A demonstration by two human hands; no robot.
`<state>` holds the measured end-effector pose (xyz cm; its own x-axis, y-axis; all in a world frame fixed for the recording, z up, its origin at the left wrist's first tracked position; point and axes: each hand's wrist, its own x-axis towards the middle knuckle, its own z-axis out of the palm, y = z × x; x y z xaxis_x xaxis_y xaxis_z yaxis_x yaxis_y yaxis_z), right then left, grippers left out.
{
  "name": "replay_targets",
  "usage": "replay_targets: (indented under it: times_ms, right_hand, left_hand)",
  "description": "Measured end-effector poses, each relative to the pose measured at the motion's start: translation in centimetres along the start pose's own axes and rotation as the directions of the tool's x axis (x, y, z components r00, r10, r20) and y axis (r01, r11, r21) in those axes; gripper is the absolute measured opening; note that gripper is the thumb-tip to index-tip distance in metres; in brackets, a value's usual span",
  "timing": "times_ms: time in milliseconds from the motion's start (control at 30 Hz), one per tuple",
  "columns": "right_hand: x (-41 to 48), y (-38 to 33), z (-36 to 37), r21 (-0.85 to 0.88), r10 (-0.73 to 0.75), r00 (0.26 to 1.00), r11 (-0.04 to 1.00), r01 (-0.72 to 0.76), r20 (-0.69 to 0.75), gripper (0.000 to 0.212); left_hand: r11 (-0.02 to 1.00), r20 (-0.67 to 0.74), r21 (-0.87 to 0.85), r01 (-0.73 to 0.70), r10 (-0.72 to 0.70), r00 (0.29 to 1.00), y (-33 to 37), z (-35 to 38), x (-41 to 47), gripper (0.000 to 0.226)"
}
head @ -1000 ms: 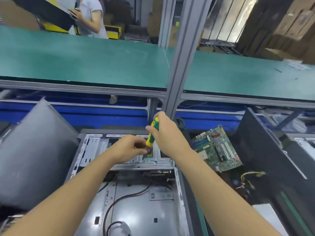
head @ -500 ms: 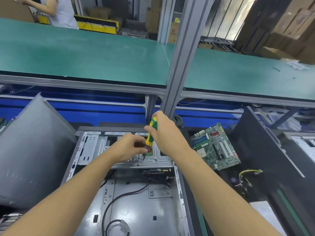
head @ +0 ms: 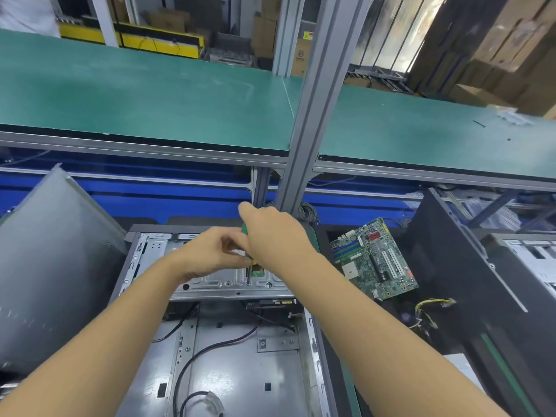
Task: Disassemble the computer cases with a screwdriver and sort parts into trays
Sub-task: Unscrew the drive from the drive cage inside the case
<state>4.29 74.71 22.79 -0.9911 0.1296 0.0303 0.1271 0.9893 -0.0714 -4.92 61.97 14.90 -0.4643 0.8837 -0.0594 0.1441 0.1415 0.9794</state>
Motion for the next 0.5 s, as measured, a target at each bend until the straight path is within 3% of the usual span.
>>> replay_targets:
  times_ms: [133,233,400,467,500]
  right_hand:
    - [0.3,-0.8,-0.3,0.173,-0.101,0.985,0.982,0.076,0.139,0.02]
    - [0.2,-0.7,-1.1,0.215,-0.132,0.968,0.973,0.085,0.214,0.015]
    - [0.0,0.0,-2.7,0.288,-0.056,0.949,0.957,-0.038,0.312,0.018]
    - [-0.4,-0.1,-2.7,0.303,0.023,0.953,0.946,-0.119,0.302,0.019]
    - [-0.6,-0.2,-2.6,0.278,0.077,0.956,0.947,-0.159,0.283,0.031]
  left_hand:
    - [0.994,0.017,0.088,0.058,-0.06,0.998,0.9,-0.2,-0.2,0.009]
    - [0.995,0.032,0.08,0.054,-0.057,0.998,0.7,-0.4,-0.5,0.025]
    - [0.996,-0.015,0.087,-0.005,0.007,1.0,0.4,-0.1,-0.3,0.041]
    - [0.989,-0.046,0.146,-0.032,0.039,0.998,0.3,0.4,0.0,0.036]
    - [0.983,-0.058,0.177,-0.044,0.055,0.997,0.3,0.6,0.2,0.031]
